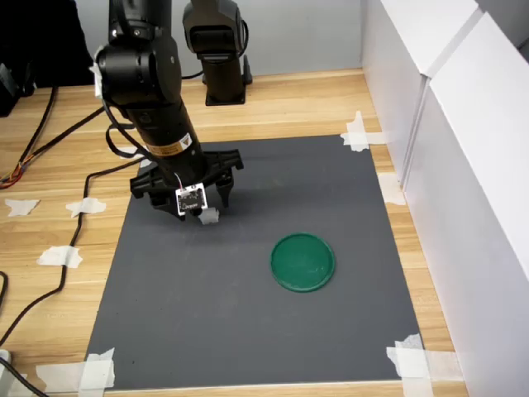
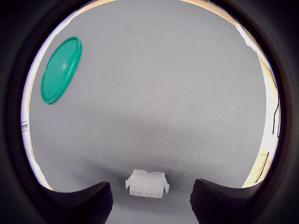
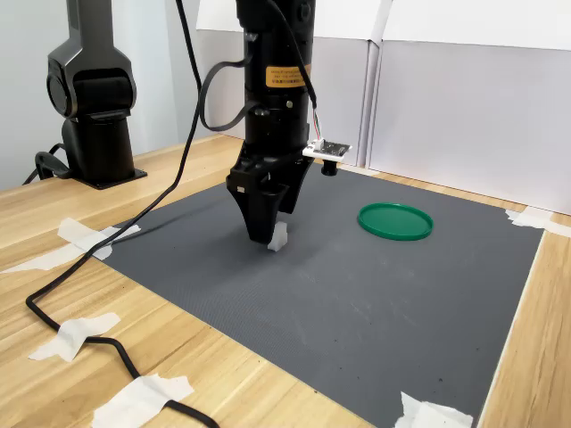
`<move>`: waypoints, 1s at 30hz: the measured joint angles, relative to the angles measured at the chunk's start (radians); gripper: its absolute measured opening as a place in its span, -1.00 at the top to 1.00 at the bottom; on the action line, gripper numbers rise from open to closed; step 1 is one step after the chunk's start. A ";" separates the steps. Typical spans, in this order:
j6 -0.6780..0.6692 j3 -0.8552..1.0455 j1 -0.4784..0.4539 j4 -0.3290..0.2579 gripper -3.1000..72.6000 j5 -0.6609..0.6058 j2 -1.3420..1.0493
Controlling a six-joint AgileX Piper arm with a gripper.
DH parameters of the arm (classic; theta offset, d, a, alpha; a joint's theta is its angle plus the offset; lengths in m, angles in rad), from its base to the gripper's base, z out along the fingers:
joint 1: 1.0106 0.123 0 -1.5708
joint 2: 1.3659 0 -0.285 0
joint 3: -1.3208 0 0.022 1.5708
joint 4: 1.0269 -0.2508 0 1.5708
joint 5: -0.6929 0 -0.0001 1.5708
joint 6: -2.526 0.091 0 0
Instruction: Grasp a white terminal and put it on the green lid.
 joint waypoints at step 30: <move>-0.018 0.000 0.010 -0.001 -0.18 0.021 0.045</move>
